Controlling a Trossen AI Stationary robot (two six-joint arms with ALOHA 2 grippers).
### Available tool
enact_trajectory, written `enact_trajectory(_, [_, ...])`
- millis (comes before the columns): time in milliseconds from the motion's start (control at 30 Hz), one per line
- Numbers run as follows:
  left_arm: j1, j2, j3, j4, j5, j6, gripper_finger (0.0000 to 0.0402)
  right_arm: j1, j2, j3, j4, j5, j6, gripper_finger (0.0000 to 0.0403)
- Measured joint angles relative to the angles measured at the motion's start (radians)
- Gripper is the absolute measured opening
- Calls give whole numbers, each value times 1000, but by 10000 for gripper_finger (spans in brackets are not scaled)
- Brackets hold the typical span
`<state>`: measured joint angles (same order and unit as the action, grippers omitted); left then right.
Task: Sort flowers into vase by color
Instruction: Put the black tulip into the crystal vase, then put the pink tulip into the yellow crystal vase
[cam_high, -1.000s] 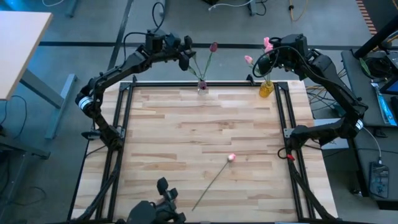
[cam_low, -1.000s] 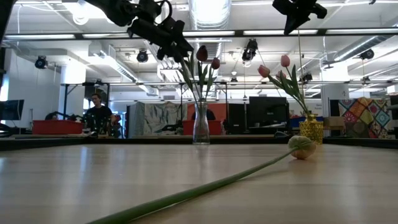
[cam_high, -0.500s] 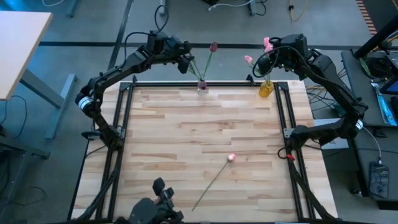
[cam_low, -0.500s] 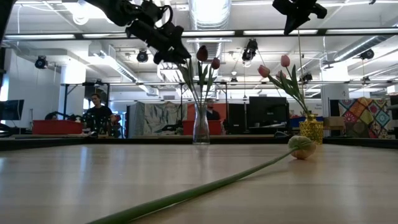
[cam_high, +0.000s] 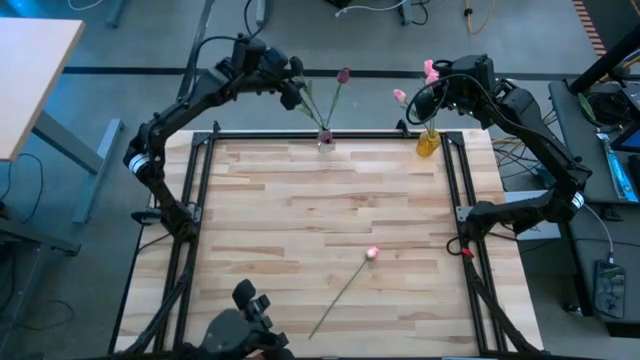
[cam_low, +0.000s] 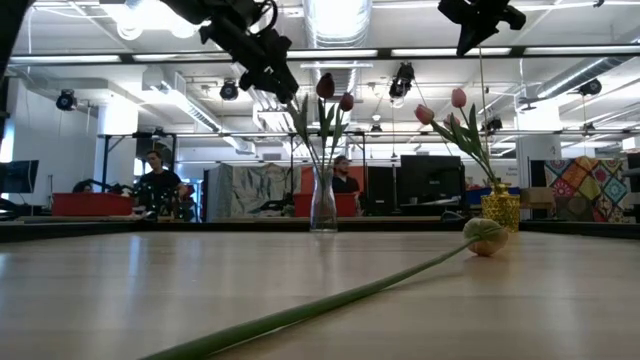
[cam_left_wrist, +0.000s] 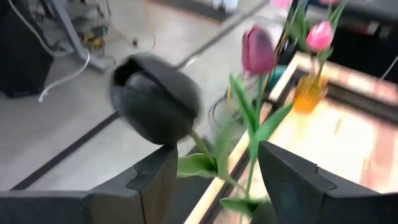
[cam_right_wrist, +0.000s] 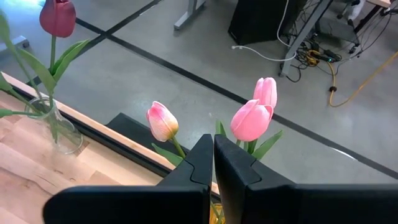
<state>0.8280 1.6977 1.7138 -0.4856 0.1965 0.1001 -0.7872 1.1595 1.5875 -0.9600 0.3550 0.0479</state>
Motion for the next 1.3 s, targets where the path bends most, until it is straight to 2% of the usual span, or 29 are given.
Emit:
enact_trajectory(167, [2, 73, 166, -217, -9, 55, 208, 0, 0, 0, 0, 0, 0, 9])
enact_trajectory(333, [1, 163, 303, -355, -14, 104, 208, 0, 0, 0, 0, 0, 0, 9])
enact_trajectory(567, [0, 173, 452, -383, 8, 131, 195, 0, 0, 0, 0, 0, 3, 9])
enact_trajectory(767, [5, 172, 526, -379, 53, 133, 143, 0, 0, 0, 0, -4, -1, 9])
enact_trajectory(867, [5, 172, 508, -380, 82, 168, 94, 1, 0, 0, 0, -69, -27, 9])
enact_trajectory(1000, [-17, 119, 437, -329, 194, 177, 17, 38, 0, 0, -2, -102, -35, 9])
enact_trajectory(1067, [-33, 84, 375, -290, 214, 167, 8, 72, 0, -3, -7, -103, -21, 9])
enact_trajectory(1167, [-60, 17, 236, -198, 208, 152, 14, 137, 0, -12, -12, -103, 22, 9])
enact_trajectory(1300, [-97, -130, 10, 9, 206, 93, 3, 245, -2, -48, -9, -104, 112, 9])
